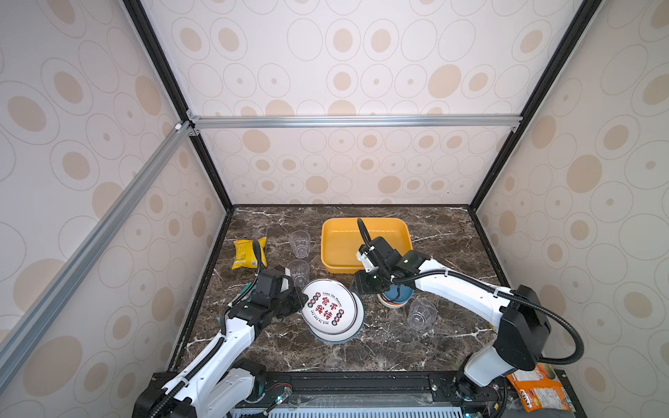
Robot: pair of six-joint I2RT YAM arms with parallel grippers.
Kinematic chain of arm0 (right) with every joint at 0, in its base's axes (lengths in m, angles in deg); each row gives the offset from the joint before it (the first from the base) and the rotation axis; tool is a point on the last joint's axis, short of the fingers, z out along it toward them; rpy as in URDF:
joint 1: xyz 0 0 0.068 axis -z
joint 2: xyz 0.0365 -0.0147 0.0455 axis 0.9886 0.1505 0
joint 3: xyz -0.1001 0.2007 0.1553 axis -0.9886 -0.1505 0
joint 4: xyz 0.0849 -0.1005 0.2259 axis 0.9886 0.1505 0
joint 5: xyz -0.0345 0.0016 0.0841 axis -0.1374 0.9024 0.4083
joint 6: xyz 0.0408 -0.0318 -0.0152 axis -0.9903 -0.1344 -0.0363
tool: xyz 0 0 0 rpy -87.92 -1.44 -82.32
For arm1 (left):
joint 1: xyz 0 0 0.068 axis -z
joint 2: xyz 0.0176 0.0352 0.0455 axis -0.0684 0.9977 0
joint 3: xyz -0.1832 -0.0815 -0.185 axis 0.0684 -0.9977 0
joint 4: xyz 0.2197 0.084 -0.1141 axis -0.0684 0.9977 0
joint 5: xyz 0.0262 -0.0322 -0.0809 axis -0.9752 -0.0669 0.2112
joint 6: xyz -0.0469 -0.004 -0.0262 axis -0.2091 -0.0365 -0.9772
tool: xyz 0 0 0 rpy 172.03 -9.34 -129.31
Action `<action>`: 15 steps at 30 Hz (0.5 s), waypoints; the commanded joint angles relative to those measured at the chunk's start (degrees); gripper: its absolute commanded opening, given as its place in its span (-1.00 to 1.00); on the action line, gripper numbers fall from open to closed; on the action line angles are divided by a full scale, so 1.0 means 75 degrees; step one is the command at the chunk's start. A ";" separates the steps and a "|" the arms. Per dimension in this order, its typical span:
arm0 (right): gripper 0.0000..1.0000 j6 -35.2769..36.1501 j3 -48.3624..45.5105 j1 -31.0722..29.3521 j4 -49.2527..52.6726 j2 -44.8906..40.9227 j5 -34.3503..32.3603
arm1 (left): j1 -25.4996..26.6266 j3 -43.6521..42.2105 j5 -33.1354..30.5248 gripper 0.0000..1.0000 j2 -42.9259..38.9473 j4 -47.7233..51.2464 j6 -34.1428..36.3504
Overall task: Place the mixed dishes into the plastic bin
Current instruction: 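Lift the top plate off the stack with the right gripper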
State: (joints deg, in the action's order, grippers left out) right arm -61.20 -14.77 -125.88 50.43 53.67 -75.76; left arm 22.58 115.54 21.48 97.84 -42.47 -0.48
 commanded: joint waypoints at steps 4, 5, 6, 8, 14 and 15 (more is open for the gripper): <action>-0.03 -0.0250 -0.0656 0.0428 -0.0409 -0.0883 -0.0105 | 0.0020 0.0685 0.0388 -1.00 -0.0163 -0.0713 -0.0448; -0.02 -0.0218 -0.0841 0.0516 -0.0672 -0.1056 0.0019 | 0.0023 0.0719 0.0398 -1.00 -0.0163 -0.0816 -0.0507; -0.02 -0.0244 -0.1052 0.0587 -0.0940 -0.1248 0.0071 | 0.0029 0.0755 0.0401 -1.00 -0.0163 -0.0936 -0.0581; -0.02 -0.0414 -0.1312 0.0799 -0.1324 -0.1535 0.0369 | 0.0030 0.0787 0.0413 -1.00 -0.0134 -0.1218 -0.0756; -0.08 -0.0974 -0.1734 0.1712 -0.2042 -0.1903 0.1953 | 0.0029 0.0970 0.0518 -1.00 0.0073 -0.1861 -0.1106; -0.08 -0.0948 -0.1735 0.1712 -0.2100 -0.1947 0.1958 | 0.0027 0.1049 0.0518 -1.00 0.0120 -0.1901 -0.1122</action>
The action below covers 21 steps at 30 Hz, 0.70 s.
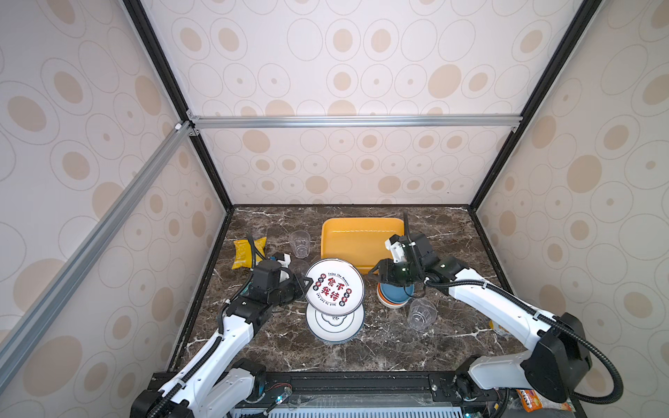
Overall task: Place the mixed dishes into the plastic bin
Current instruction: 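Lift the top plate off the stack with the right gripper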
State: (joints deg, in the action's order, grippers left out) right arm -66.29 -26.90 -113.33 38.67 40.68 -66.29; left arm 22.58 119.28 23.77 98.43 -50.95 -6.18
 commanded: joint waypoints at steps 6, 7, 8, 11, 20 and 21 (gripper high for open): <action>-0.04 -0.0373 -0.0104 0.0060 -0.0816 -0.0110 0.0836 | 0.0051 0.0817 0.0558 -1.00 0.0316 -0.1216 -0.0570; -0.03 -0.0370 -0.0074 0.0059 -0.0796 -0.0066 0.0828 | 0.0052 0.0831 0.0618 -1.00 0.0360 -0.1303 -0.0619; -0.02 -0.0390 -0.0050 0.0065 -0.0806 -0.0027 0.0822 | 0.0061 0.0840 0.0654 -1.00 0.0395 -0.1367 -0.0650; -0.03 -0.0491 -0.0048 0.0061 -0.1004 0.0062 0.0880 | 0.0098 0.0891 0.0702 -1.00 0.0482 -0.1444 -0.0687; -0.12 -0.0592 -0.0177 0.0069 -0.1327 0.0222 0.0988 | 0.0126 0.0839 0.0879 -1.00 0.0621 -0.1936 -0.0932; -0.14 -0.0604 -0.0214 0.0068 -0.1390 0.0211 0.0992 | 0.0132 0.0829 0.0880 -1.00 0.0642 -0.1954 -0.0932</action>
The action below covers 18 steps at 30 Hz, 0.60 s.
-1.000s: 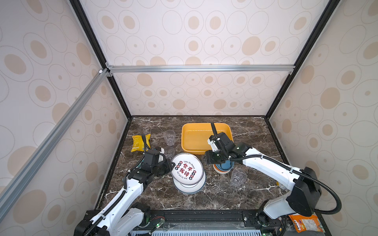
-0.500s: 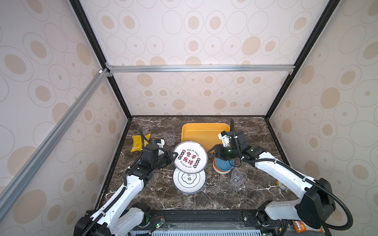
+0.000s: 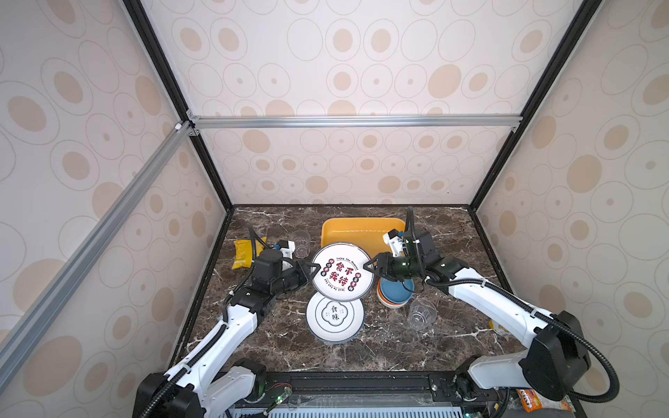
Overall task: Place the mixed dishes into the plastic bin
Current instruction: 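Lift the top plate off the stack with the right gripper, then carry the plate over the yellow bin and lower it in with the right gripper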
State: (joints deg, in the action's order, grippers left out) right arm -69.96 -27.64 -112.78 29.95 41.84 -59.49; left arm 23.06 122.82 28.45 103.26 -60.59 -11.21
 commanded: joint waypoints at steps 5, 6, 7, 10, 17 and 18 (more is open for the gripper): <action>-0.27 -0.0123 -0.0126 0.0006 -0.0299 0.0068 0.0076 | 0.0077 0.0346 0.0327 -1.00 0.0130 -0.0863 -0.0322; -0.31 -0.0115 -0.0124 0.0020 -0.0314 0.0062 0.0086 | 0.0084 0.0344 0.0339 -1.00 0.0151 -0.0877 -0.0326; -0.35 -0.0114 -0.0128 0.0029 -0.0333 0.0062 0.0080 | 0.0085 0.0352 0.0339 -1.00 0.0169 -0.0910 -0.0332; -0.47 -0.0115 -0.0141 0.0076 -0.0340 0.0045 0.0068 | 0.0085 0.0328 0.0367 -1.00 0.0238 -0.1004 -0.0391; -0.76 -0.0088 -0.0100 0.0252 -0.0402 0.0021 0.0068 | 0.0079 0.0323 0.0373 -0.86 0.0353 -0.1179 -0.0461; -0.79 -0.0080 -0.0072 0.0284 -0.0387 0.0021 0.0060 | 0.0085 0.0350 0.0368 -0.71 0.0367 -0.1171 -0.0461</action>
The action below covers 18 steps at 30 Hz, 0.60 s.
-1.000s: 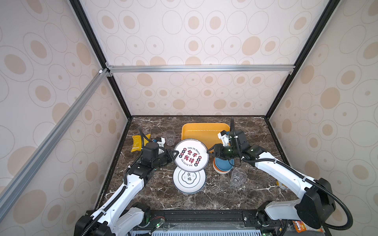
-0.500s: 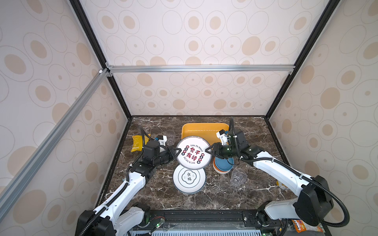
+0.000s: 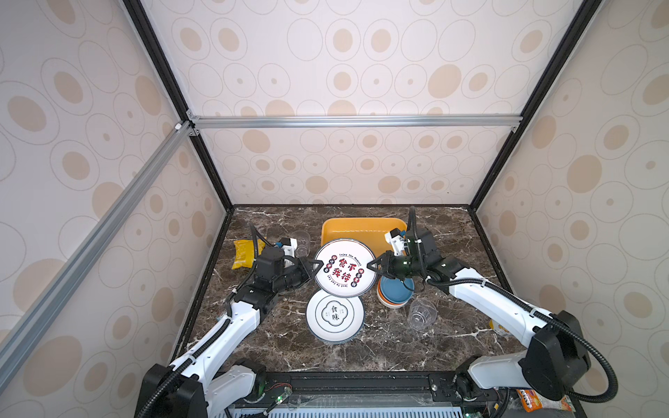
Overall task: Place the mixed dishes into the plastic bin
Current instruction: 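Carry the plate over the yellow bin and lower it in with the right gripper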
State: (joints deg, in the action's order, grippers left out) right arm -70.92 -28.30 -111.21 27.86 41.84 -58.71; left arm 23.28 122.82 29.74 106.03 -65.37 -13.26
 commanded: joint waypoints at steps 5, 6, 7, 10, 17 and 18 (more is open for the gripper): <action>-0.94 0.0060 0.0179 0.0212 -0.0072 0.0099 -0.0095 | 0.0045 0.0415 0.0089 -0.45 0.0051 -0.0433 -0.0129; -0.96 0.0080 0.0219 0.0236 -0.0072 0.0143 -0.0073 | 0.0040 0.0434 0.0053 -0.42 0.0062 -0.0417 -0.0099; -0.98 0.0076 0.0266 0.0254 -0.0052 0.0171 -0.0062 | 0.0039 0.0448 0.0040 -0.38 0.0074 -0.0402 -0.0083; -1.00 0.0110 0.0424 0.0340 0.0035 0.0271 -0.0082 | 0.0009 0.0498 -0.0036 -0.19 0.0069 -0.0334 -0.0027; -1.00 0.0102 0.0717 0.0610 -0.0012 0.0503 -0.0195 | -0.0146 0.0685 -0.0492 0.10 -0.0001 0.0321 0.0388; -1.00 0.0129 0.0789 0.0664 -0.0015 0.0565 -0.0161 | -0.0155 0.0706 -0.0490 0.12 -0.0002 0.0385 0.0433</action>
State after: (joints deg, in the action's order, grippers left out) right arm -70.07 -25.24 -107.32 28.62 45.34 -59.34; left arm 22.58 125.12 27.40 106.84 -64.54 -12.41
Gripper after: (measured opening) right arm 0.082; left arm 0.550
